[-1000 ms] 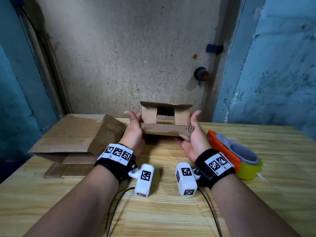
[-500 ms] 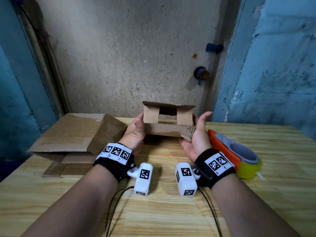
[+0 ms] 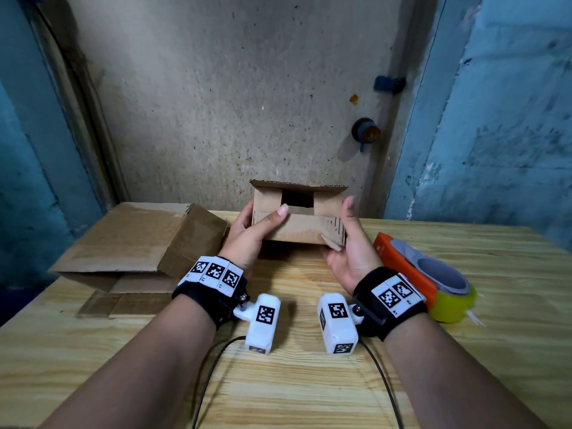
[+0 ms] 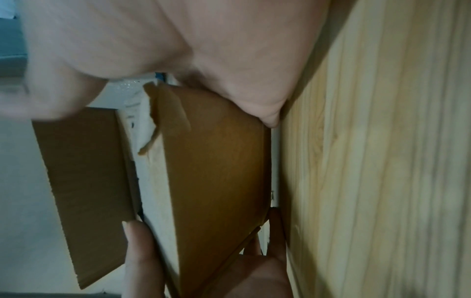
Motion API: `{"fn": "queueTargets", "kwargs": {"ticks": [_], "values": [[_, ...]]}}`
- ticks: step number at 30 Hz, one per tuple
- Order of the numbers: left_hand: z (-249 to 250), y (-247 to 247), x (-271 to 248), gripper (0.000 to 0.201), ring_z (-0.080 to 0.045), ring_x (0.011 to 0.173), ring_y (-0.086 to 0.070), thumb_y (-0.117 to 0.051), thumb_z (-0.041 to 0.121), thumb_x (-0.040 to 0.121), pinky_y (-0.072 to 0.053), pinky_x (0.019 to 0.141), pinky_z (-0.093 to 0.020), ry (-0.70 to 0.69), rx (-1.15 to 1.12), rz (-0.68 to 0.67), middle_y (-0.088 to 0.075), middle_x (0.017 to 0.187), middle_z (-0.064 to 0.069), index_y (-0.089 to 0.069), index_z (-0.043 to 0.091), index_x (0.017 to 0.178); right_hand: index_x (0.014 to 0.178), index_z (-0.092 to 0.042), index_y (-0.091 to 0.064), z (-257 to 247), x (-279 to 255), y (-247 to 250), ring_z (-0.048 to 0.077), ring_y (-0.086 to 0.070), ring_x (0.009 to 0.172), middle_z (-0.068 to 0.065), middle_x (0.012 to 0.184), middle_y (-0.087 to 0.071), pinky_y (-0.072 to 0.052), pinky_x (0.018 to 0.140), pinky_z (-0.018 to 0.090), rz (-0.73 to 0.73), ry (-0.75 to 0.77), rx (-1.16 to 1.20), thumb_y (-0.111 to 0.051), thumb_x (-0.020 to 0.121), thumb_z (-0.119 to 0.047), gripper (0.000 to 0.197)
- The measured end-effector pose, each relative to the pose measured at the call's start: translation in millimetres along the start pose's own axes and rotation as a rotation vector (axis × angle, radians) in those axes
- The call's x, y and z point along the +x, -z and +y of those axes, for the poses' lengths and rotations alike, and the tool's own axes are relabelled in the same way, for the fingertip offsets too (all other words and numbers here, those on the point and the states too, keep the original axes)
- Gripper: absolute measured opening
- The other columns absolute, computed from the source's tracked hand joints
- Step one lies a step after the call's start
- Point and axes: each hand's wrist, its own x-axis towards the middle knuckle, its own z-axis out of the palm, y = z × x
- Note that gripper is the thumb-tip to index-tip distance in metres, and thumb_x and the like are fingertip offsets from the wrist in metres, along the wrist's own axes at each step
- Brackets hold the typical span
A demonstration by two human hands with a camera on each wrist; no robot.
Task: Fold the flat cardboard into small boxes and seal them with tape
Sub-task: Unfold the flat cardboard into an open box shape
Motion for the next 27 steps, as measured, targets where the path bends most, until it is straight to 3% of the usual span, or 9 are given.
{"fn": "queueTargets", "kwargs": {"ticks": [3,5,8,11,15,18,23,27], "values": [[1.4,-1.0,0.2,0.056,-0.021,0.112,-0.07,-0.08,0.028,0.08,-0.046,0.109,-0.051,0.01,-0.01,0.009,-0.075,0.117,-0.005,-0.061,0.016,0.131,0.146,-0.03,-0.051,1.9,-0.4,0.1,0.028,-0.068,0.123,0.01,0.131,-0.073,-0.045,0.115,0.054,-0.011,0.015,0.004,-0.082,0.077,-0.028,0.076],[1.1,-0.5,2.0,0.05,-0.022,0.112,-0.07,-0.076,0.023,0.086,-0.046,0.109,-0.052,0.013,-0.016,-0.001,-0.075,0.118,-0.006,-0.06,0.015,0.133,0.147,-0.03,-0.05,1.4,-0.9,-0.4,0.028,-0.069,0.123,0.01,0.129,-0.073,-0.045,0.116,0.055,-0.029,0.024,-0.007,-0.079,0.079,-0.02,0.074],[1.3,-0.7,3.2,0.044,-0.025,0.112,-0.07,-0.071,0.019,0.091,-0.045,0.11,-0.054,0.014,-0.025,-0.013,-0.074,0.118,-0.008,-0.059,0.013,0.132,0.139,-0.036,-0.054,1.0,0.4,0.2,0.028,-0.068,0.123,0.009,0.127,-0.075,-0.044,0.116,0.055,-0.034,0.026,-0.005,-0.08,0.078,-0.021,0.067],[-0.5,-1.2,4.1,0.04,-0.024,0.116,-0.068,-0.068,0.022,0.095,-0.043,0.112,-0.054,0.001,-0.034,-0.012,-0.073,0.122,-0.007,-0.06,0.014,0.133,0.145,-0.033,-0.052,2.0,0.8,1.6,0.03,-0.067,0.125,0.01,0.127,-0.074,-0.043,0.117,0.057,-0.034,0.023,-0.003,-0.083,0.076,-0.023,0.076],[-2.1,1.0,3.9,0.076,-0.023,0.131,-0.058,-0.082,0.042,0.082,-0.035,0.118,-0.052,-0.03,-0.033,-0.023,-0.063,0.14,-0.002,-0.048,0.026,0.148,0.147,-0.035,-0.05,2.4,0.9,1.6,0.027,-0.067,0.126,0.008,0.127,-0.075,-0.042,0.118,0.054,-0.039,0.019,0.001,-0.081,0.077,-0.025,0.077],[-1.1,0.9,4.1,0.071,-0.024,0.131,-0.058,-0.077,0.027,0.087,-0.038,0.117,-0.048,-0.072,-0.071,-0.033,-0.064,0.138,-0.005,-0.046,0.023,0.151,0.154,-0.03,-0.045,2.3,1.4,1.0,0.025,-0.068,0.125,0.007,0.128,-0.074,-0.043,0.117,0.052,-0.035,0.014,-0.001,-0.079,0.08,-0.025,0.081],[-3.2,1.6,6.1,0.064,-0.021,0.131,-0.058,-0.073,0.026,0.089,-0.037,0.119,-0.047,-0.101,-0.082,-0.025,-0.065,0.138,-0.003,-0.048,0.026,0.148,0.154,-0.026,-0.046,3.3,3.1,2.6,0.025,-0.069,0.123,0.01,0.131,-0.072,-0.049,0.113,0.049,-0.025,0.015,0.006,-0.078,0.083,-0.025,0.078],[-6.7,1.9,8.2,0.058,-0.024,0.134,-0.056,-0.068,0.018,0.093,-0.037,0.118,-0.052,-0.164,-0.079,-0.017,-0.063,0.14,-0.002,-0.049,0.028,0.147,0.152,-0.027,-0.049,7.1,6.6,5.1,0.026,-0.065,0.129,0.009,0.137,-0.07,-0.046,0.115,0.051,-0.034,0.012,-0.033,-0.079,0.087,-0.03,0.072]]}}
